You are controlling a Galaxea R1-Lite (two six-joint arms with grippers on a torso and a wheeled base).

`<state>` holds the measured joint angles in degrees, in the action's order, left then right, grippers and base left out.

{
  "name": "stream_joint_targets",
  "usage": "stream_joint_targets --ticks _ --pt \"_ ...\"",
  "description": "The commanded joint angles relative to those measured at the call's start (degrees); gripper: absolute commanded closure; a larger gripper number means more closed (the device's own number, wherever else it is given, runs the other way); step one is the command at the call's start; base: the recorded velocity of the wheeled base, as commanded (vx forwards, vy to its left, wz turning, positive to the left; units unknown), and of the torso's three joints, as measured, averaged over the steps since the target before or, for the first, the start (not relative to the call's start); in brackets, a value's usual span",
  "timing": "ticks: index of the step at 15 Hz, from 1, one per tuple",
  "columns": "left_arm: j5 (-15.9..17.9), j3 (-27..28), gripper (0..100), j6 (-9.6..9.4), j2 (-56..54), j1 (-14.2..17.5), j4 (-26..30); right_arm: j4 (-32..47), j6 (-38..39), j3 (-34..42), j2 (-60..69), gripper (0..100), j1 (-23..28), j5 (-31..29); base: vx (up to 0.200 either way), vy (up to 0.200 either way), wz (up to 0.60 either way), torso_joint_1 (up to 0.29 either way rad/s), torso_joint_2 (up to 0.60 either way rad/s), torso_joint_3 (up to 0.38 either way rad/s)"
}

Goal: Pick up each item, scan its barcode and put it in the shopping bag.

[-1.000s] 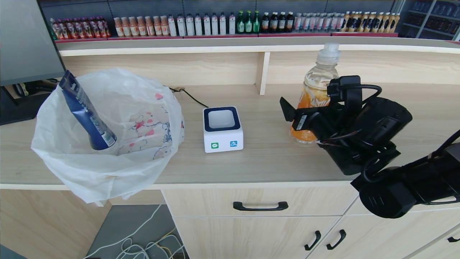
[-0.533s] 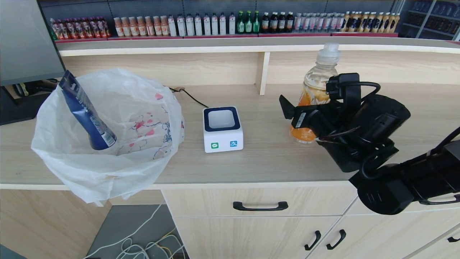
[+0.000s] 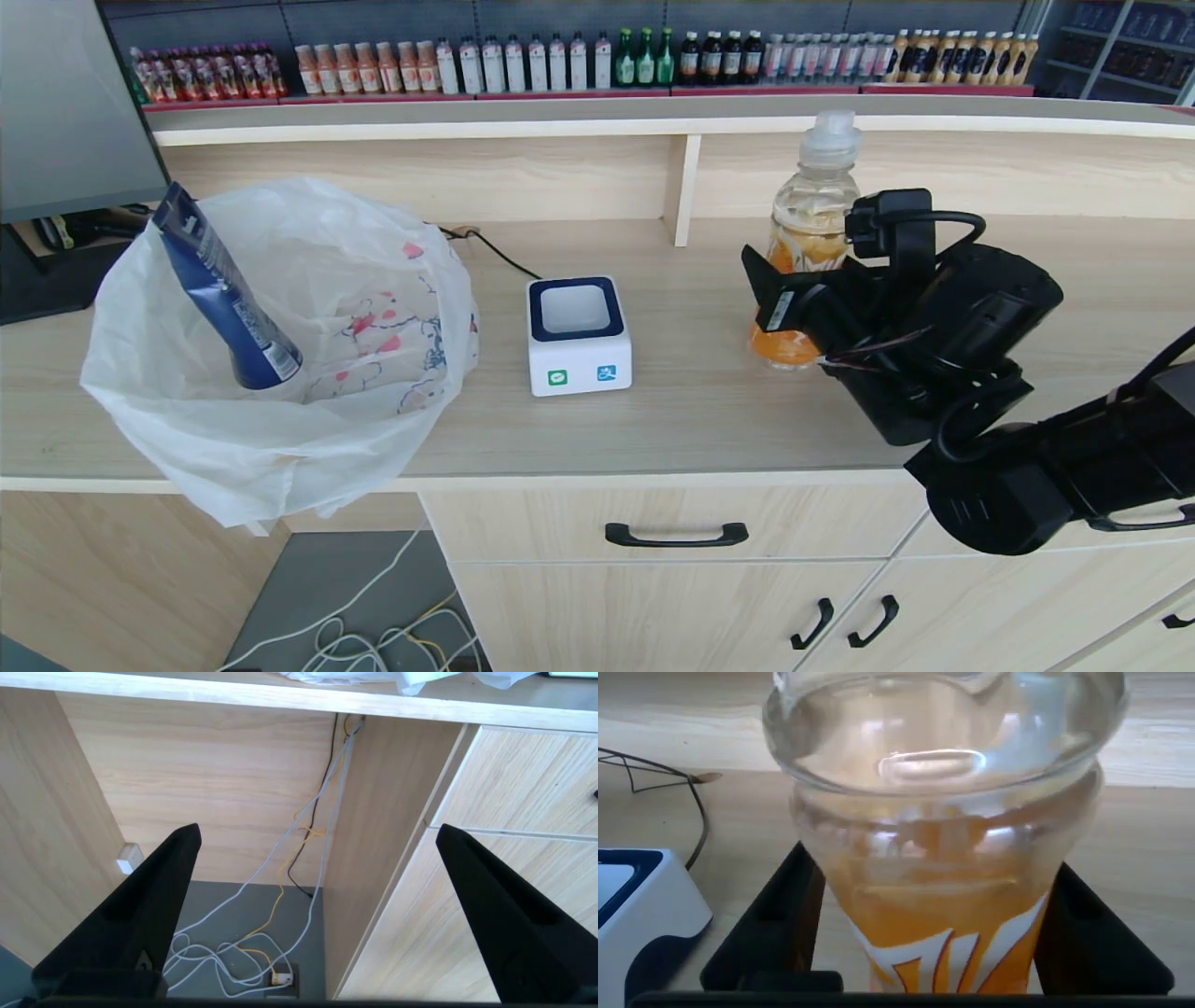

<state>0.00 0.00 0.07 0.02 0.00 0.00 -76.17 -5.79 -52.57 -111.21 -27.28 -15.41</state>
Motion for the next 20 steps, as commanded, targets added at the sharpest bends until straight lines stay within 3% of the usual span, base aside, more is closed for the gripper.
stream_joint_targets --ticks 1,20 --pt "0.0 0.0 0 0.01 0.0 0.0 0.0 -0.1 0.0 -0.1 0.0 100 -0.1 0.0 0.000 0.000 0.00 0.000 0.00 0.000" --pt "0.0 0.0 0 0.01 0.0 0.0 0.0 -0.4 3.4 3.1 11.8 100 -0.9 0.2 0.000 0.000 0.00 0.000 0.00 0.000"
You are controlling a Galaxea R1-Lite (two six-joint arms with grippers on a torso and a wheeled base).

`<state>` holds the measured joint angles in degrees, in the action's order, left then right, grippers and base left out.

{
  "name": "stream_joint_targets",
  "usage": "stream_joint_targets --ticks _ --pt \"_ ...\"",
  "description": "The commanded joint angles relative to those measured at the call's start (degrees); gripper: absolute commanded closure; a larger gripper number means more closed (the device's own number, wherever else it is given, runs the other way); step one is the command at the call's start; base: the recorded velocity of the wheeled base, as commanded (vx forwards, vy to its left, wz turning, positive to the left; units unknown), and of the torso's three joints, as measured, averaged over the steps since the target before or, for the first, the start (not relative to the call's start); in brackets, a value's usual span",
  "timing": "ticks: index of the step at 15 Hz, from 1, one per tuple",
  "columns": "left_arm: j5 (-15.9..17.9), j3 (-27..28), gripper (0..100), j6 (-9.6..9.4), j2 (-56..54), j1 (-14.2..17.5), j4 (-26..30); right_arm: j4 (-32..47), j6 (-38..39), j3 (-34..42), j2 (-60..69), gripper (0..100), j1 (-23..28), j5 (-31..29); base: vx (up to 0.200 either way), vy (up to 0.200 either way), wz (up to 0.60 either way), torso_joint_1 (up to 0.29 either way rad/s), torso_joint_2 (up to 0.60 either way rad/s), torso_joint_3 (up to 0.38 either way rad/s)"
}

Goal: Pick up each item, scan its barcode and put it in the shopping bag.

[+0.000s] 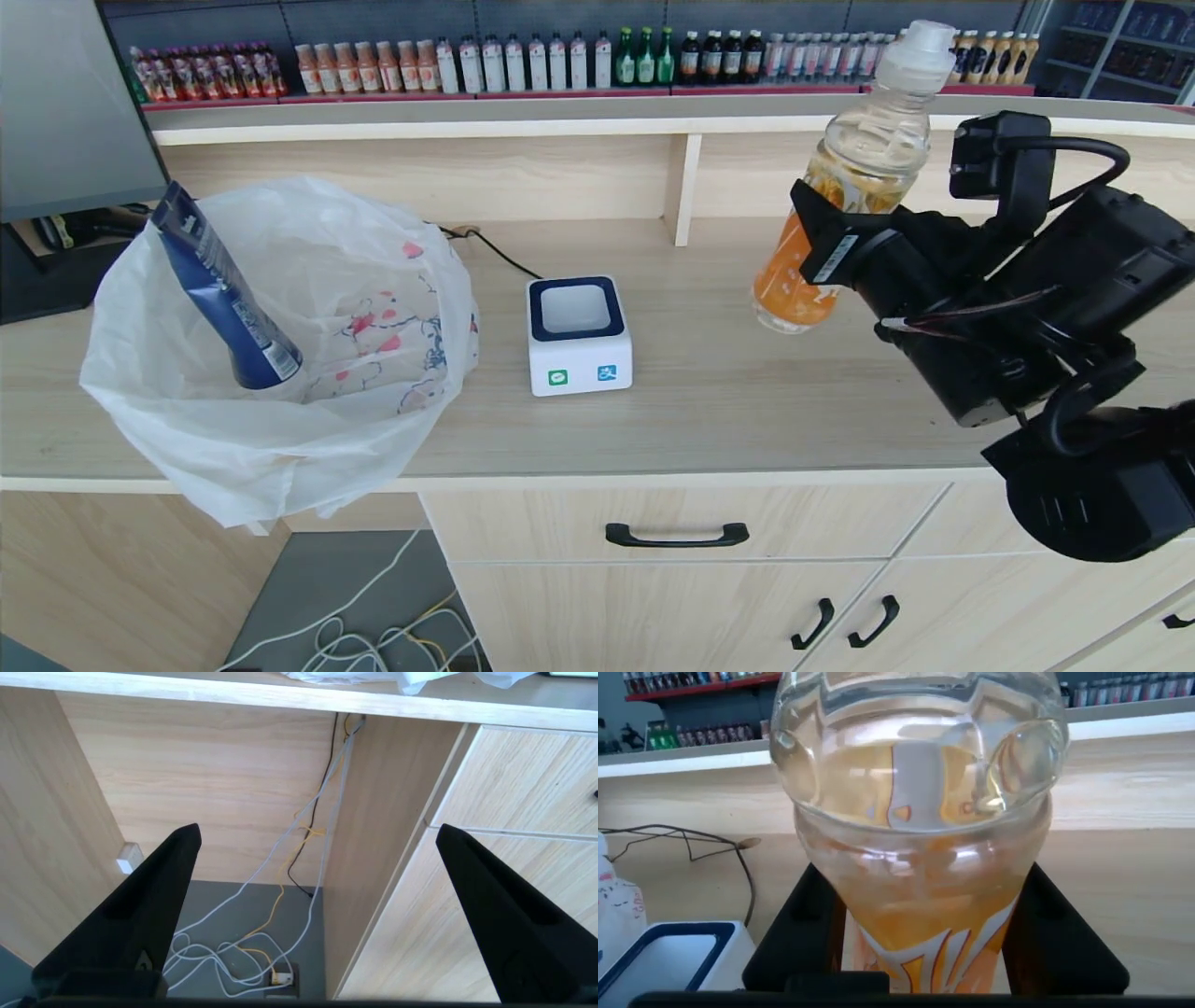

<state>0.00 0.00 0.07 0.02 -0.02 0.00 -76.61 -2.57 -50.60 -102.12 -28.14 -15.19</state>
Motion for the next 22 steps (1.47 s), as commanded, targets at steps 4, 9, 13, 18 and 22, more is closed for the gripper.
stream_joint_targets --ticks 4,9,13,18,22 --pt "0.0 0.0 0 0.01 0.0 0.0 0.0 0.1 1.4 5.8 7.7 100 -2.3 0.1 0.000 0.000 0.00 0.000 0.00 0.000" --pt "0.0 0.0 0 0.01 0.0 -0.1 0.0 0.1 1.3 14.3 15.2 100 -7.0 2.3 0.000 0.000 0.00 0.000 0.00 0.000" --pt "0.0 0.0 0 0.01 0.0 0.0 0.0 0.0 1.3 23.4 19.5 100 -13.3 3.9 0.000 0.000 0.00 0.000 0.00 0.000" --pt "0.0 0.0 0 0.01 0.0 0.0 0.0 0.1 -0.3 21.6 20.0 100 -19.1 5.9 0.000 0.000 0.00 0.000 0.00 0.000" --pt "0.0 0.0 0 0.01 0.0 0.0 0.0 0.1 -8.2 24.0 19.4 100 -27.1 6.0 0.000 0.000 0.00 0.000 0.00 0.000"
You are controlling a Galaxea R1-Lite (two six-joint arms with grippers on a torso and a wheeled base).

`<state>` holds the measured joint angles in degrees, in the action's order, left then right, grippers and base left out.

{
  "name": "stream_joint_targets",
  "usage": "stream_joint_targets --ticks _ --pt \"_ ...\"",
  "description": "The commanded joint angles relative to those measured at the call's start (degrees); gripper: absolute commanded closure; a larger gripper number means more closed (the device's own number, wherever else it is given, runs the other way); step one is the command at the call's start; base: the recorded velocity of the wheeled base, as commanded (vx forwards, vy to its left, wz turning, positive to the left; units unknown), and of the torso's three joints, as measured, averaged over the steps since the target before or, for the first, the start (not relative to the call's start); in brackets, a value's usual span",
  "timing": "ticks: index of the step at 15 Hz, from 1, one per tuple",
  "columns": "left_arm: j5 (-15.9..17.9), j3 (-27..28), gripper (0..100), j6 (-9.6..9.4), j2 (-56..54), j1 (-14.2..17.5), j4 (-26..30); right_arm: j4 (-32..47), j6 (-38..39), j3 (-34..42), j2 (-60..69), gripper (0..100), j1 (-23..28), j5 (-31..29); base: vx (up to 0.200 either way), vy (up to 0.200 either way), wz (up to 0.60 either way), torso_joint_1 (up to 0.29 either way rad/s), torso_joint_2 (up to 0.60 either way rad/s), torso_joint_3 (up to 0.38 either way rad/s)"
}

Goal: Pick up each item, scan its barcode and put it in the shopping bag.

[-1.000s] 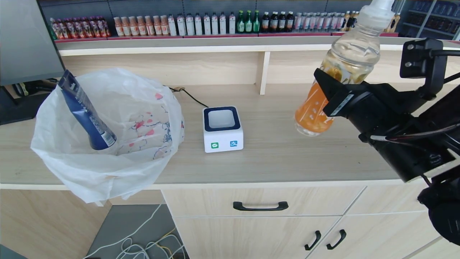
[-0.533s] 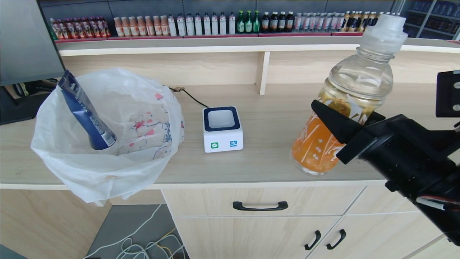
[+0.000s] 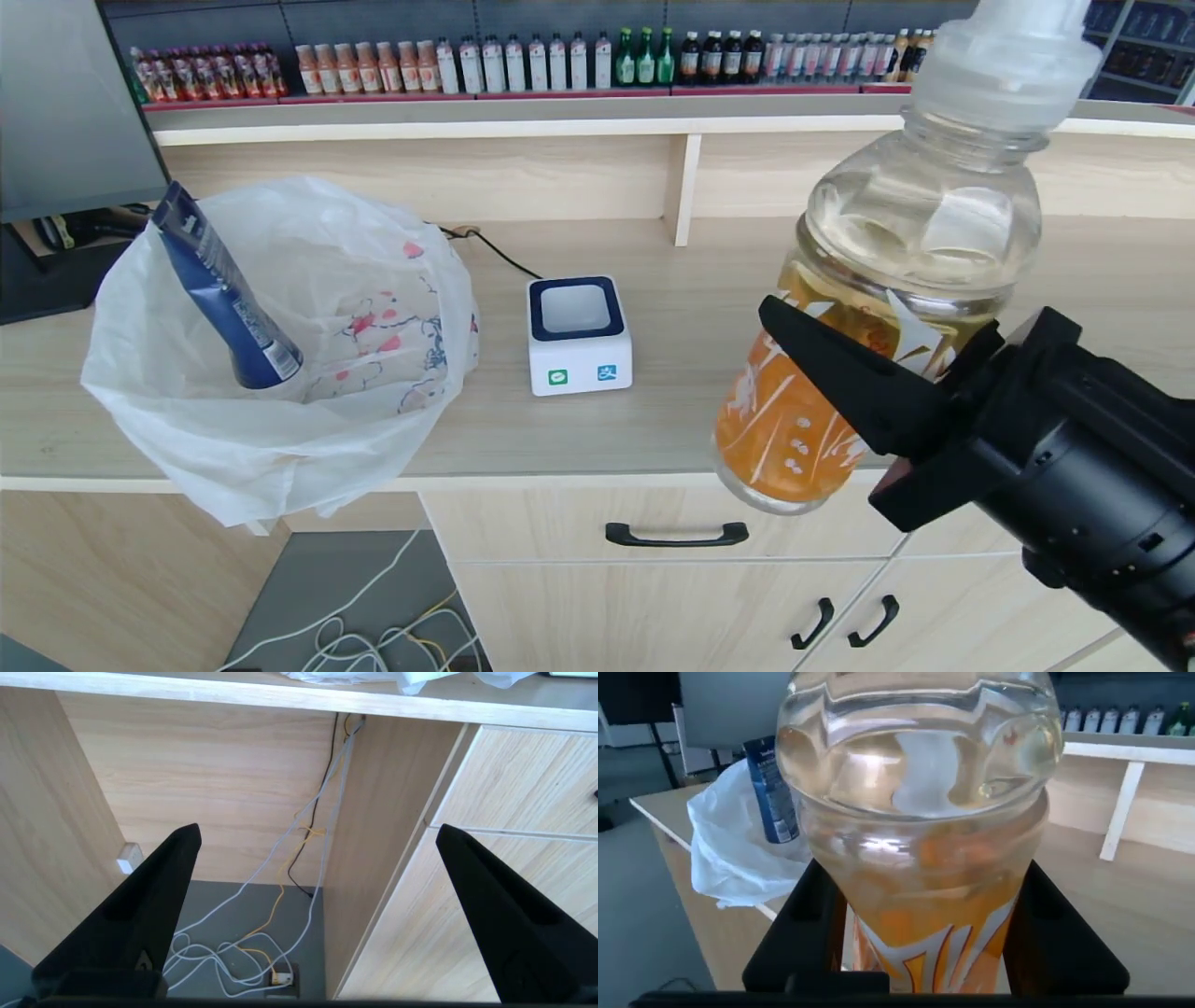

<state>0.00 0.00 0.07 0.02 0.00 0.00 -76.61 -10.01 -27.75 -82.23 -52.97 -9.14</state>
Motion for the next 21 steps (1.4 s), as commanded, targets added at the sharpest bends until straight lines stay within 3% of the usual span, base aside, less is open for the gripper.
stream_joint_targets --ticks 1,7,15,19,21 --pt "0.0 0.0 0 0.01 0.0 0.0 0.0 0.1 -3.9 2.8 -0.6 100 -3.7 0.2 0.000 0.000 0.00 0.000 0.00 0.000" --pt "0.0 0.0 0 0.01 0.0 0.0 0.0 0.0 -17.5 2.7 -3.9 100 -4.2 7.2 0.000 0.000 0.00 0.000 0.00 0.000" --pt "0.0 0.0 0 0.01 0.0 -0.1 0.0 -0.7 -31.8 3.2 -4.3 100 -10.0 7.4 0.000 0.000 0.00 0.000 0.00 0.000" --pt "0.0 0.0 0 0.01 0.0 0.0 0.0 -13.4 -48.3 4.3 -8.1 100 -10.1 7.5 0.000 0.000 0.00 0.000 0.00 0.000" --pt "0.0 0.0 0 0.01 0.0 0.0 0.0 -13.4 -50.0 6.5 -9.2 100 -10.1 7.4 0.000 0.000 0.00 0.000 0.00 0.000"
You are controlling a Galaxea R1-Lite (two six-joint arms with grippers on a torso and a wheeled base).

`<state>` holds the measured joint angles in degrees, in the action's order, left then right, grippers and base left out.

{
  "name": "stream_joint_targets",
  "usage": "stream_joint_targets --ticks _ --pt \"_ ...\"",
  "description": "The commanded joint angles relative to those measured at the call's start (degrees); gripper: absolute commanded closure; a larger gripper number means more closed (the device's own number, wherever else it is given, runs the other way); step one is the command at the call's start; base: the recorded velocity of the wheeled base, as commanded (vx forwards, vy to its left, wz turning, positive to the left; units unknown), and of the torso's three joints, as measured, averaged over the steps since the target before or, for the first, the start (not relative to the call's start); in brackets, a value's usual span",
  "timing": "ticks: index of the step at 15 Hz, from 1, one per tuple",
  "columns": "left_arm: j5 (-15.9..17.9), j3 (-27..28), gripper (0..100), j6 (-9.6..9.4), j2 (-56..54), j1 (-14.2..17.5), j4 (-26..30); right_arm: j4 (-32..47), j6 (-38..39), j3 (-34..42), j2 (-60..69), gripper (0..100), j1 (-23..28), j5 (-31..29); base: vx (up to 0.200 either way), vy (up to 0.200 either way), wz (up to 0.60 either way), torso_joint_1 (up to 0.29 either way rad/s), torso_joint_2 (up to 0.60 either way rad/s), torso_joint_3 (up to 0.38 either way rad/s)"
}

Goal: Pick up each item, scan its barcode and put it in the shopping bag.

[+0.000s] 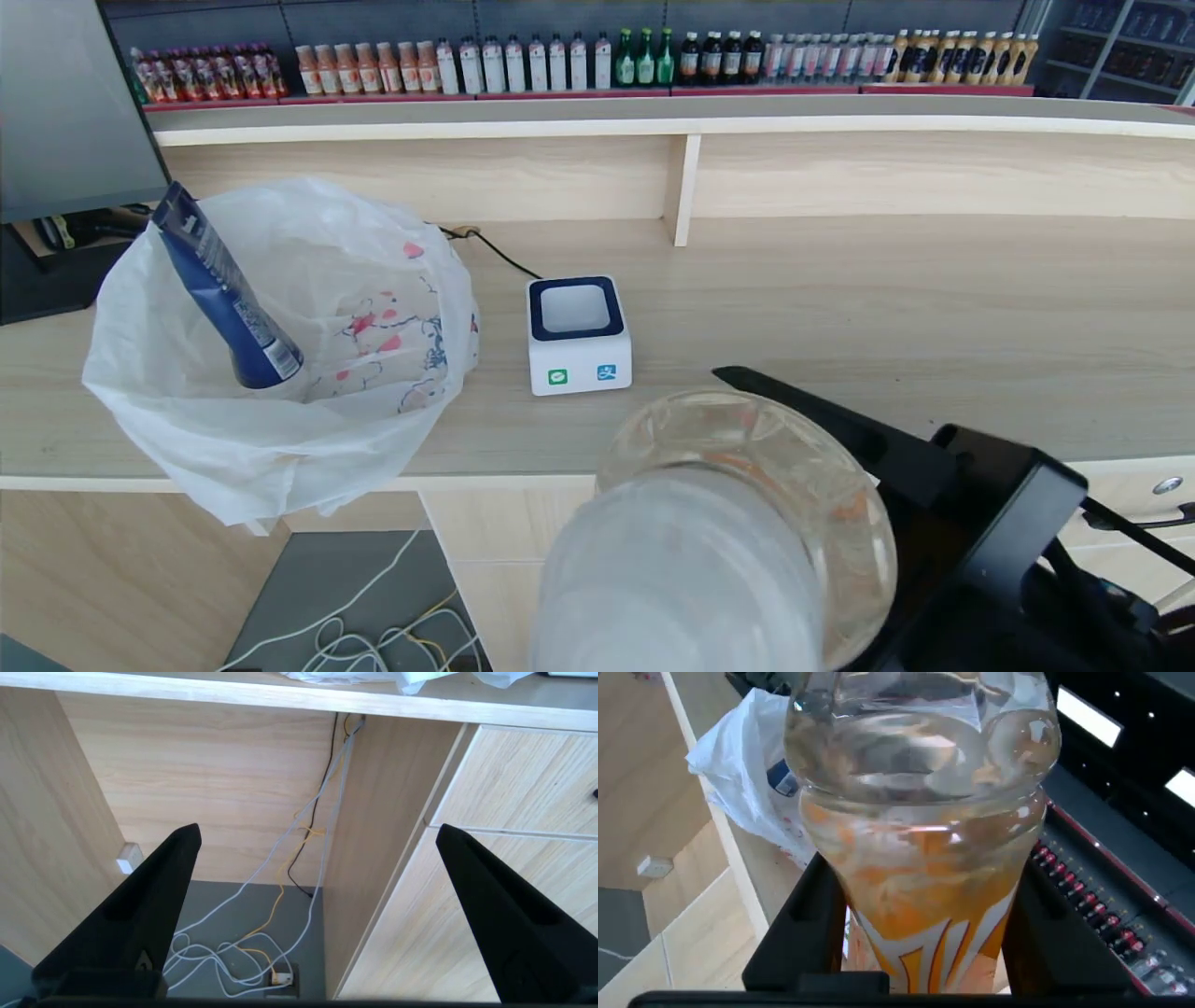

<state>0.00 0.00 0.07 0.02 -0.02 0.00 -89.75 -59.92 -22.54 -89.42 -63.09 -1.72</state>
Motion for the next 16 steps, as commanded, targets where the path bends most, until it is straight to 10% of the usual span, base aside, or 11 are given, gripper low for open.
stream_joint_targets --ticks 1,16 --pt "0.0 0.0 0 0.01 0.0 0.0 0.0 -0.3 -0.7 2.1 -2.8 100 0.0 0.0 0.000 0.000 0.00 0.000 0.00 0.000" --pt "0.0 0.0 0 0.01 0.0 0.0 0.0 -0.3 -29.6 0.3 0.6 100 -0.1 3.0 0.000 0.000 0.00 0.000 0.00 0.000"
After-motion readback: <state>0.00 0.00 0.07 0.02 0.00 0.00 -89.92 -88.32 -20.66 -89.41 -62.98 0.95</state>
